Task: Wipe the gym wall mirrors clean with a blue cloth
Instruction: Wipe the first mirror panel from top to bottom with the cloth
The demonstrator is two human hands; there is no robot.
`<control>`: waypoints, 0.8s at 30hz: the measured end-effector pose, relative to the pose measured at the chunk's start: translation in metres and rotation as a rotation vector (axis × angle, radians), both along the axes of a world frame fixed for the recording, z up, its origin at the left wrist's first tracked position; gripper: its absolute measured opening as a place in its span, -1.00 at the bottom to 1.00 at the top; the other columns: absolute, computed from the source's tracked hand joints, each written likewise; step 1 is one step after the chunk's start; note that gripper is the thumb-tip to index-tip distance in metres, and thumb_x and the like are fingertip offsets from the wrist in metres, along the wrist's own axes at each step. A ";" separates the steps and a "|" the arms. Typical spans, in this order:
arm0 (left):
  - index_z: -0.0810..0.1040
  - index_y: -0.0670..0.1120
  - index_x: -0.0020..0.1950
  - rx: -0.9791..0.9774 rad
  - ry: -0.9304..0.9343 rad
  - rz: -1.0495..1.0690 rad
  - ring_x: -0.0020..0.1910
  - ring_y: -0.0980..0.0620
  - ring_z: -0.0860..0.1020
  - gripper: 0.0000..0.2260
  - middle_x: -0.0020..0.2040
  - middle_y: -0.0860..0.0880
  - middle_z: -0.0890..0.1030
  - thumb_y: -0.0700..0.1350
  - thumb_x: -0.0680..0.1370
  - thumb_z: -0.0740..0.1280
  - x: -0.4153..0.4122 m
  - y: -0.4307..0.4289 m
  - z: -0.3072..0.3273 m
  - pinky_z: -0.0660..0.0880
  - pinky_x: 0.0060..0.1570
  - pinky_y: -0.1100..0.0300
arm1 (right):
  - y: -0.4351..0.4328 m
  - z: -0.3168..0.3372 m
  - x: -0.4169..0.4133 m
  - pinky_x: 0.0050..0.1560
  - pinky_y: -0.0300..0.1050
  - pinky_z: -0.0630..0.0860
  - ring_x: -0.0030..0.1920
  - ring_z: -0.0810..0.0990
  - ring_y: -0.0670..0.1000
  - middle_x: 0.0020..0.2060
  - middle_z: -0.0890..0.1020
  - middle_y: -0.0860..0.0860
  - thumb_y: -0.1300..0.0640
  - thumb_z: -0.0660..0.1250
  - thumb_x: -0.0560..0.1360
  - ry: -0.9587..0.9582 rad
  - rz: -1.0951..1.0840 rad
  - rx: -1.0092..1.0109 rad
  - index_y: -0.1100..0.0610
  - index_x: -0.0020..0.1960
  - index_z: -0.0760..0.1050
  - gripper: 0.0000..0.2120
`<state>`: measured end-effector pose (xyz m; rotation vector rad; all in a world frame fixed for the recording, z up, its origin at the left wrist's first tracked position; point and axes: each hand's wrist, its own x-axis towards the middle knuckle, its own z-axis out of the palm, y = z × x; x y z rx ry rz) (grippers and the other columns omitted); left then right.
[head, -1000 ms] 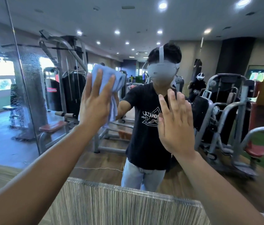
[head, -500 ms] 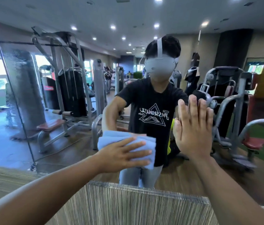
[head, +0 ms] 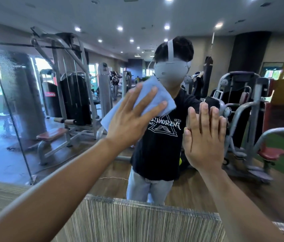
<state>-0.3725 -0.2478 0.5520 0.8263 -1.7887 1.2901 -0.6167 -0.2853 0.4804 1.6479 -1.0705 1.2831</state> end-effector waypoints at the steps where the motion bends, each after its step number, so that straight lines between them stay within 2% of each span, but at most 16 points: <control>1: 0.37 0.05 0.51 0.008 -0.036 -0.019 0.54 -0.31 0.19 -0.47 0.55 -0.11 0.30 -0.30 0.58 0.33 -0.004 -0.001 -0.014 0.18 0.52 -0.22 | 0.001 0.000 0.000 0.63 0.19 -0.07 0.66 -0.02 0.16 0.66 0.06 0.10 -0.01 0.01 0.73 0.002 0.002 0.004 0.03 0.69 0.02 -0.45; 3: 0.39 0.04 0.51 0.071 -0.192 -0.043 0.54 -0.26 0.22 -0.53 0.55 -0.09 0.35 -0.27 0.63 0.29 -0.004 0.002 -0.050 0.24 0.49 -0.23 | 0.001 0.000 -0.001 0.63 0.18 -0.09 0.66 -0.04 0.16 0.66 0.06 0.11 -0.01 0.03 0.73 0.012 -0.005 0.014 0.03 0.68 0.03 -0.45; 7: 0.44 0.07 0.51 0.191 -0.642 0.008 0.55 -0.17 0.27 -0.59 0.56 -0.02 0.33 -0.19 0.67 0.22 0.028 0.016 -0.111 0.17 0.53 -0.20 | 0.002 0.000 -0.002 0.63 0.20 -0.06 0.66 -0.04 0.17 0.65 0.08 0.12 0.01 0.07 0.73 0.015 -0.021 0.014 0.05 0.68 0.06 -0.45; 9: 0.43 0.09 0.51 0.190 -0.705 0.026 0.55 -0.15 0.27 -0.62 0.56 0.00 0.33 -0.16 0.70 0.17 0.049 0.021 -0.107 0.18 0.52 -0.25 | 0.002 0.000 -0.002 0.63 0.20 -0.07 0.66 -0.02 0.19 0.66 0.06 0.11 0.00 0.06 0.73 0.018 -0.018 0.020 0.05 0.68 0.06 -0.45; 12: 0.38 0.09 0.53 0.144 -0.674 0.061 0.54 -0.21 0.27 -0.61 0.55 -0.02 0.35 -0.13 0.71 0.15 0.071 0.024 -0.064 0.13 0.49 -0.35 | 0.002 0.000 0.000 0.63 0.20 -0.08 0.65 0.00 0.19 0.66 0.04 0.10 -0.01 0.04 0.73 0.007 -0.014 0.025 0.05 0.68 0.04 -0.45; 14: 0.32 0.07 0.55 0.094 -0.550 0.088 0.54 -0.24 0.23 -0.59 0.55 -0.06 0.34 -0.12 0.69 0.19 0.074 0.023 -0.023 0.10 0.50 -0.34 | 0.002 0.000 0.001 0.63 0.20 -0.08 0.65 0.01 0.20 0.66 0.05 0.11 -0.02 0.02 0.73 0.006 -0.012 0.024 0.05 0.68 0.04 -0.46; 18: 0.28 0.07 0.55 0.046 -0.235 0.106 0.55 -0.31 0.13 -0.41 0.58 -0.13 0.26 -0.17 0.55 0.37 0.043 0.008 0.040 -0.03 0.57 -0.22 | 0.002 0.000 0.000 0.63 0.20 -0.07 0.66 0.00 0.19 0.66 0.04 0.10 -0.03 -0.01 0.73 0.006 -0.005 0.030 0.04 0.69 0.02 -0.46; 20: 0.36 0.06 0.51 0.034 -0.152 0.054 0.54 -0.32 0.17 -0.40 0.54 -0.15 0.33 -0.27 0.51 0.39 0.017 0.002 0.047 0.07 0.55 -0.24 | 0.003 0.001 0.000 0.63 0.19 -0.08 0.66 0.00 0.18 0.66 0.04 0.10 -0.02 -0.02 0.73 0.013 0.000 0.039 0.04 0.68 0.02 -0.46; 22: 0.41 0.04 0.50 0.031 -0.177 0.030 0.53 -0.32 0.20 -0.38 0.53 -0.15 0.37 -0.34 0.48 0.38 -0.003 0.000 0.039 0.16 0.51 -0.27 | 0.004 0.002 -0.001 0.63 0.18 -0.08 0.66 0.00 0.17 0.66 0.04 0.09 -0.02 -0.03 0.73 0.013 0.011 0.047 0.04 0.68 0.03 -0.46; 24: 0.46 0.02 0.50 0.058 -0.303 0.001 0.53 -0.33 0.24 -0.46 0.52 -0.14 0.37 -0.33 0.54 0.30 -0.012 0.000 0.021 0.18 0.50 -0.29 | 0.006 0.002 -0.002 0.63 0.18 -0.07 0.66 0.00 0.17 0.66 0.04 0.10 -0.01 -0.02 0.72 0.015 0.020 0.051 0.04 0.68 0.03 -0.46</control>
